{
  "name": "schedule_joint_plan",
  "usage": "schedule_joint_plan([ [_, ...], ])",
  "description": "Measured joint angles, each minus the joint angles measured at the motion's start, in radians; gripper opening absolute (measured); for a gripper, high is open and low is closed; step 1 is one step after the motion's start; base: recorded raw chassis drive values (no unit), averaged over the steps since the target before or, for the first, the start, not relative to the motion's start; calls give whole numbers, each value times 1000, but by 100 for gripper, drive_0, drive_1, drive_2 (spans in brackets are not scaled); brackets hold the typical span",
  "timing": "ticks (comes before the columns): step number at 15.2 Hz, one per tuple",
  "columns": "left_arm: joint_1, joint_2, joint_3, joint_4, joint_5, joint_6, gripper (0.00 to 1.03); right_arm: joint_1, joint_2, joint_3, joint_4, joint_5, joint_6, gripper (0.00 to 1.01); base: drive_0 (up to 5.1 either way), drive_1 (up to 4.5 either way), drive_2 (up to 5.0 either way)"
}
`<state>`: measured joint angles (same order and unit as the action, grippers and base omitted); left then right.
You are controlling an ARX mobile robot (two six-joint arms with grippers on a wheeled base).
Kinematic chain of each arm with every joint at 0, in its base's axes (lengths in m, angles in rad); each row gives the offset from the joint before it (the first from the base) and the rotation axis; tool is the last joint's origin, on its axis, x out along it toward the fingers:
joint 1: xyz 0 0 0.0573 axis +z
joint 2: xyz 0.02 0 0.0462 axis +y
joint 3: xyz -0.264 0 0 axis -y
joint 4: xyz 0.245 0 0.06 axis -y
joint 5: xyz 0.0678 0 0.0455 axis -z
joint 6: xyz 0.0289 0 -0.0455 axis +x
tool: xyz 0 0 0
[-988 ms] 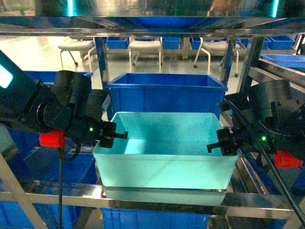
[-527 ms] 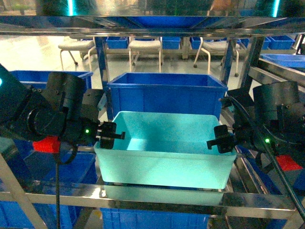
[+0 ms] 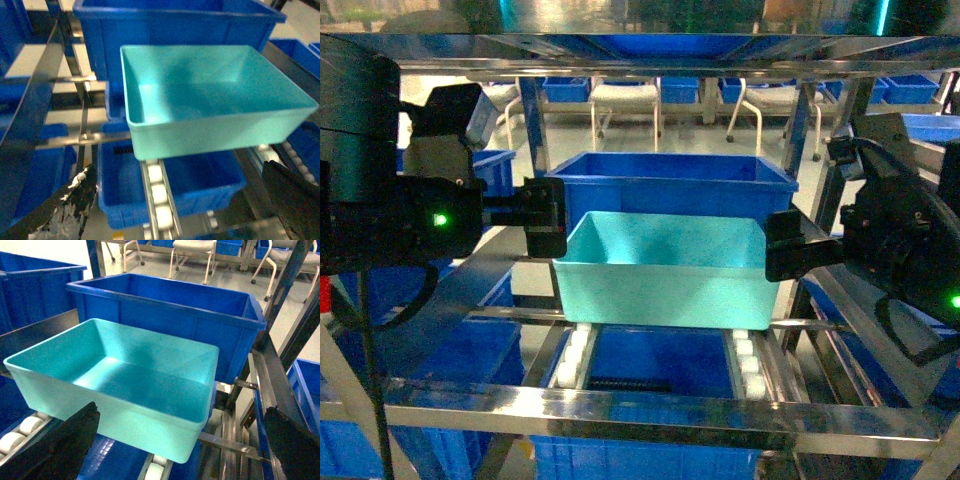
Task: Organize blue bins on left shelf correctly
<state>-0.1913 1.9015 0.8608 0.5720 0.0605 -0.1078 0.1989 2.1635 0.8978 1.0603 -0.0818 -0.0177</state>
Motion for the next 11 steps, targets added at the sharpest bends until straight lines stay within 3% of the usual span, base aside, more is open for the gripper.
schedule_joint_plan([
  [3, -35, -299, -154, -252, -32, -49, 98, 19, -152, -157, -4, 14, 37, 98, 0, 0, 0],
  [5, -43, -347, -167, -239, -37, -52, 98, 19, -152, -158, -7, 16, 47, 98, 0, 0, 0],
  [6, -49, -277, -256, 115, -172, -4, 87, 27, -138, -168, 74, 76, 43, 94, 0, 0, 0],
  [7, -33, -262, -393, 339, -248, 45, 74, 29, -146, -237, 199, 209, 35, 81, 0, 0, 0],
  [8, -6, -296, -500, 497, -251, 68, 61, 7, -190, -332, 218, 266, 27, 68, 0, 0, 0],
  [9, 27, -391, -533, 602, -245, 82, 47, -20, -270, -422, 219, 261, 25, 54, 0, 0, 0],
  [11, 48, -519, -630, 566, -193, 90, 18, -57, -421, -544, 228, 228, 24, 26, 0, 0, 0],
])
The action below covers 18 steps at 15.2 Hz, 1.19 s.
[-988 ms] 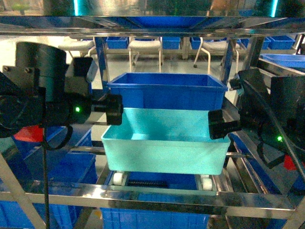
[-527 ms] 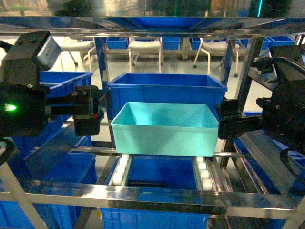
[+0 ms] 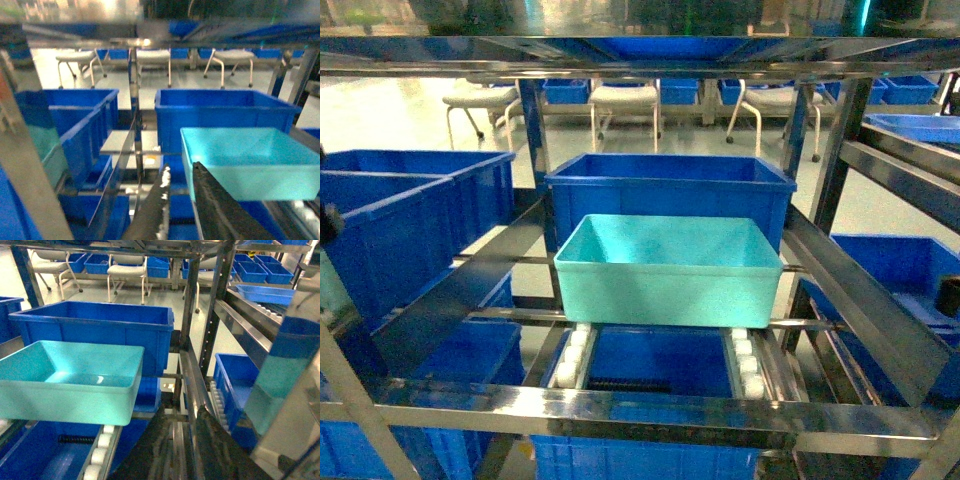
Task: Organize blue bins on left shelf correctly
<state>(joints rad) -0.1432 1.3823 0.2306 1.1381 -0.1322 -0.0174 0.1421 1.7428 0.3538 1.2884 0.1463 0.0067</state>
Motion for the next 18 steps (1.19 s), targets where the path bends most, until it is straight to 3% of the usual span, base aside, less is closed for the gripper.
schedule_joint_plan([
  [1, 22, -42, -51, -34, 10, 0, 3, -13, -65, -67, -3, -17, 0, 11, 0, 0, 0],
  [2, 39, -109, -74, -50, 20, 2, 2, -27, -134, -117, -5, -30, -3, 2, 0, 0, 0],
  [5, 76, -300, -150, -166, 72, 2, 2, -64, -354, -226, -46, -65, -5, 2, 0, 0, 0],
  [6, 137, -370, -169, -210, 122, 3, 2, -74, -427, -257, -97, -78, -4, 2, 0, 0, 0],
  [7, 148, -441, -182, -259, 120, 3, 2, -131, -505, -280, -150, -139, -5, 2, 0, 0, 0],
  [8, 145, -499, -192, -308, 129, 3, 2, -143, -603, -287, -259, -139, -5, 2, 0, 0, 0],
  [11, 143, -678, -215, -461, 132, 3, 2, -142, -859, -314, -454, -144, -5, 2, 0, 0, 0],
  [18, 143, -988, -216, -745, 132, 3, 2, -142, -1223, -340, -775, -145, -5, 2, 0, 0, 0],
])
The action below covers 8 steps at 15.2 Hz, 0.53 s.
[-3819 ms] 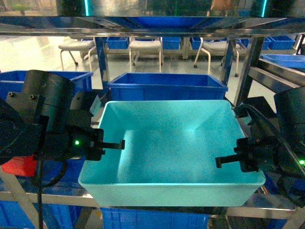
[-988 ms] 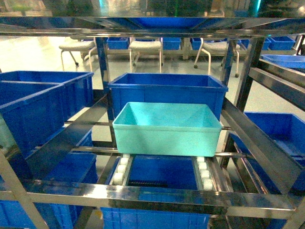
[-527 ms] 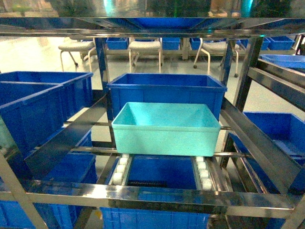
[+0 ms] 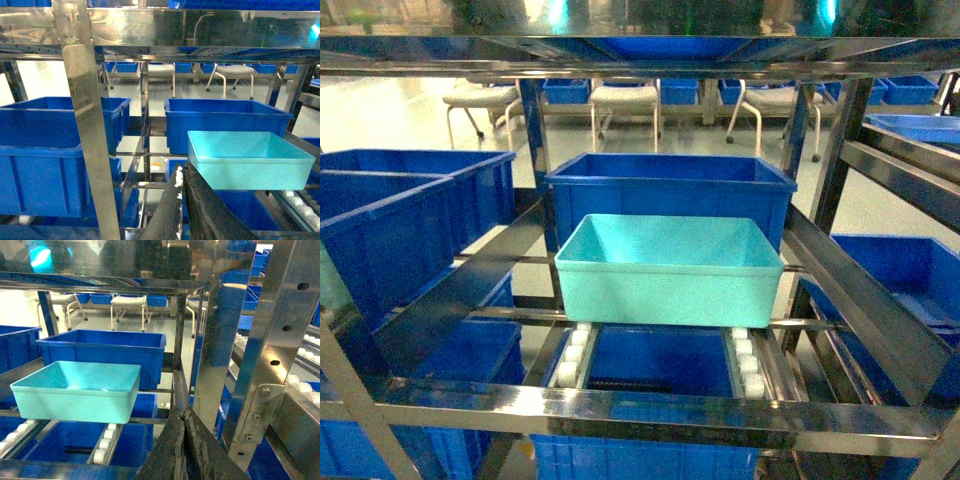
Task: Organize blue bins on left shelf correctly
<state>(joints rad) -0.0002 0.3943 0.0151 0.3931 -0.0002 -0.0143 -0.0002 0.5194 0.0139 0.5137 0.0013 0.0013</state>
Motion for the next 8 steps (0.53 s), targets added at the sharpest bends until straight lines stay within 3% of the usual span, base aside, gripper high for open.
schedule_joint_plan([
  [8, 0, -204, 0, -202, 0, 0, 2, 0, -267, 0, -260, 0, 0, 2, 0, 0, 0],
])
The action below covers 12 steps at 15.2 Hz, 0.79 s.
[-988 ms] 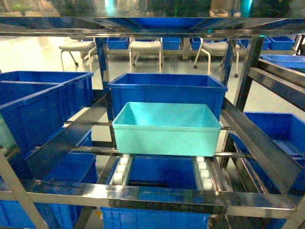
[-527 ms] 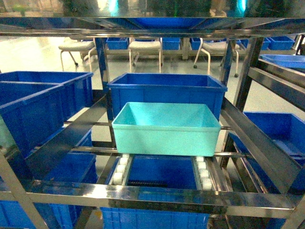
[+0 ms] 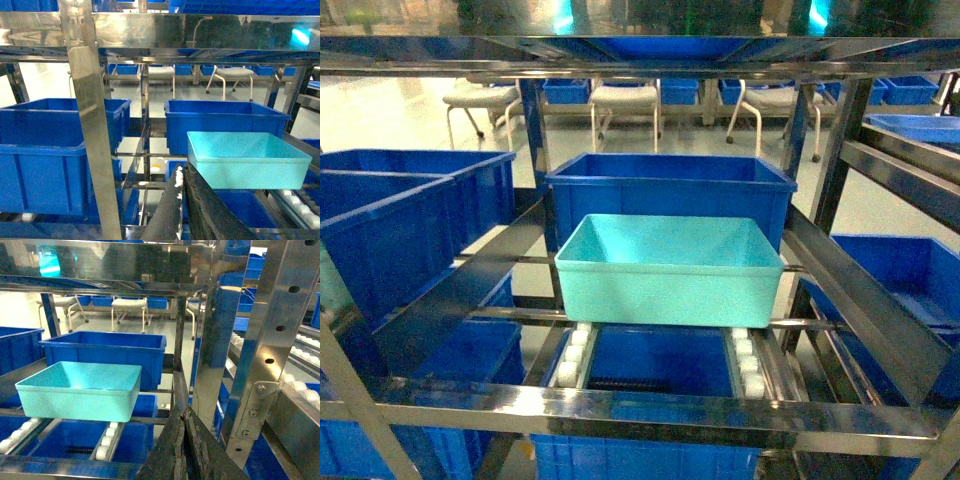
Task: Organize blue bins on left shelf correctly
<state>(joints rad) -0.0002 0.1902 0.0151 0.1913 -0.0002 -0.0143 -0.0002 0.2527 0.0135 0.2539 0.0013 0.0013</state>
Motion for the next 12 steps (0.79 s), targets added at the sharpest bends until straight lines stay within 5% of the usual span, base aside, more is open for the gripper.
schedule_joint_plan([
  [3, 0, -166, 0, -202, 0, 0, 2, 0, -58, 0, -56, 0, 0, 2, 0, 0, 0],
  [5, 0, -180, 0, -201, 0, 0, 2, 0, -109, 0, -119, -2, -1, 2, 0, 0, 0],
  [6, 0, -180, 0, -191, 0, 0, 2, 0, -216, 1, -263, -2, -1, 2, 0, 0, 0],
  [12, 0, -180, 0, -196, 0, 0, 2, 0, -248, 1, -258, -2, -2, 3, 0, 0, 0],
])
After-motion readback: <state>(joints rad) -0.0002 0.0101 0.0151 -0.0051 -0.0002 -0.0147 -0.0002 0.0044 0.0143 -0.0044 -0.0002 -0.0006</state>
